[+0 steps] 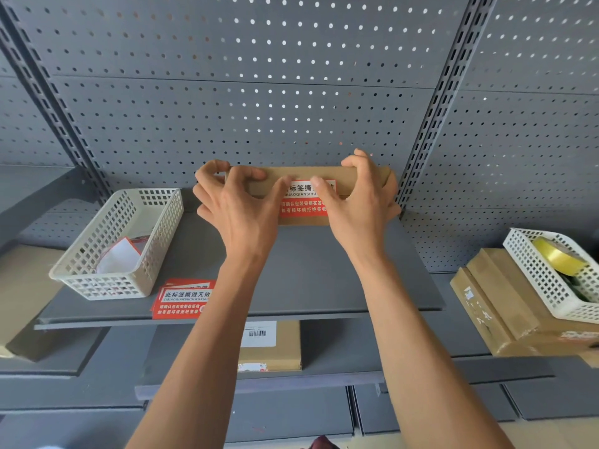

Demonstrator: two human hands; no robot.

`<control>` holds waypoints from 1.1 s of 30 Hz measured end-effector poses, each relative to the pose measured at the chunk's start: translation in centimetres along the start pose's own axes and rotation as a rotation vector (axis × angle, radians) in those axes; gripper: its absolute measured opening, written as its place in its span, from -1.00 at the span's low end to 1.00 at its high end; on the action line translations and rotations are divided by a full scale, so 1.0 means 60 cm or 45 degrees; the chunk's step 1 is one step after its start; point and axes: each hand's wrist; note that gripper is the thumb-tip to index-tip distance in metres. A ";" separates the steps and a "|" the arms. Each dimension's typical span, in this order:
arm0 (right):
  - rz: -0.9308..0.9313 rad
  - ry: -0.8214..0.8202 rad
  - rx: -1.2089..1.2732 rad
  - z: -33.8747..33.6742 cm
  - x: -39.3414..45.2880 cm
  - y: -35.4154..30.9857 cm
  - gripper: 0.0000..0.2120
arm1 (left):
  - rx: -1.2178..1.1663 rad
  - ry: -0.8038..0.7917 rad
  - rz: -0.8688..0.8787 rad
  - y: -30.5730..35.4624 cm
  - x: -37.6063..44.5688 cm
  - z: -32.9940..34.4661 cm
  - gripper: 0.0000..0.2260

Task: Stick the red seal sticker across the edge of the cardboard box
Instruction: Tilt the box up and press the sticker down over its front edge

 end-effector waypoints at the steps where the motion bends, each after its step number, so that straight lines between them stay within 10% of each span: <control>1: -0.009 0.011 -0.004 0.000 0.001 0.001 -0.56 | -0.001 -0.006 0.009 -0.002 0.001 0.000 -0.64; 12: -0.133 -0.250 0.035 -0.026 0.019 0.037 -0.68 | -0.052 -0.152 0.121 -0.024 0.001 -0.024 -0.77; 33: -0.230 -0.637 0.011 -0.071 0.013 0.059 -0.26 | -0.035 -0.300 0.266 -0.053 -0.005 -0.041 -0.48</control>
Point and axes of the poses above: each hand's wrist, its own x-axis towards the middle knuckle, its own z-axis out of the palm, y = z × x, and after that the axes turned 2 degrees about y, right-handed
